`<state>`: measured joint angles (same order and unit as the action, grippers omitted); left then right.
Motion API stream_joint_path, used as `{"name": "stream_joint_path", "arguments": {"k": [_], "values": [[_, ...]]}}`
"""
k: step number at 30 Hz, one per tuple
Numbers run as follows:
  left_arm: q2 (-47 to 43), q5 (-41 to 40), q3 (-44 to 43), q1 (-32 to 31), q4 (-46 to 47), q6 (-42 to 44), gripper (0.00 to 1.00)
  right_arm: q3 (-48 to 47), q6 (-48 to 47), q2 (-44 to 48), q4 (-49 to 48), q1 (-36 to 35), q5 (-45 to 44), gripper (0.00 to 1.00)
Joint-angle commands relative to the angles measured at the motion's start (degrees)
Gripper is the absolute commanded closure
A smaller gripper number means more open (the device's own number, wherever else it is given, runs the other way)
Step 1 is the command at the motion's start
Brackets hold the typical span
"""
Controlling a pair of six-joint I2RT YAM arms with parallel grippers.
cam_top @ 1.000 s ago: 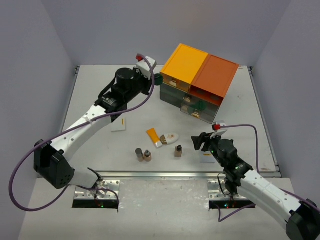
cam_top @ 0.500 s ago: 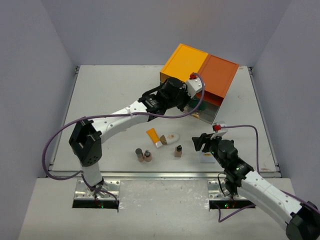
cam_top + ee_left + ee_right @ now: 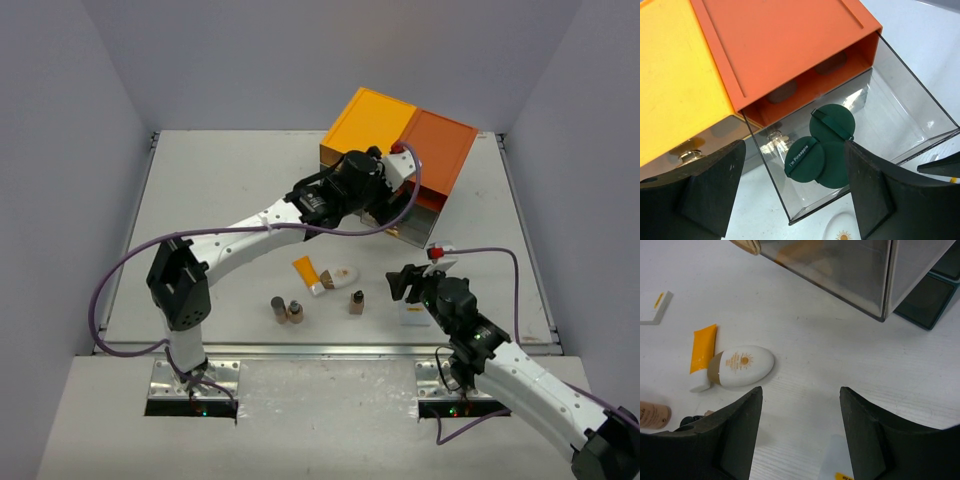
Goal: Organize the makeup
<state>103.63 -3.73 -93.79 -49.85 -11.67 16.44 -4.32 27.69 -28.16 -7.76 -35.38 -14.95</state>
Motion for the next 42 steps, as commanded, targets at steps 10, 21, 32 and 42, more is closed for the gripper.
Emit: {"name": "stream_joint_path", "arguments": {"k": [10,21,32,42], "values": [[-15.5,-5.4,4.2,5.2,-6.3,-1.1,0.11,-12.0,3.3,-0.5,9.6,0.1,-0.1,0.4],[-40.4,-0.9,36.7,31.1,-1.3,2.2,0.06,-22.1,7.6,-8.6,12.1,0.1,-1.3,0.45],[-49.0,-3.5,54.1,41.2,1.3,4.5,0.02,-26.2,14.5,-16.6,8.1,-0.1,-10.8,0.48],[-50.2,-3.9,56.2,41.9,0.4,3.6,0.01,-25.4,11.0,-19.7,0.2,0.0,-22.6,0.48]]}}
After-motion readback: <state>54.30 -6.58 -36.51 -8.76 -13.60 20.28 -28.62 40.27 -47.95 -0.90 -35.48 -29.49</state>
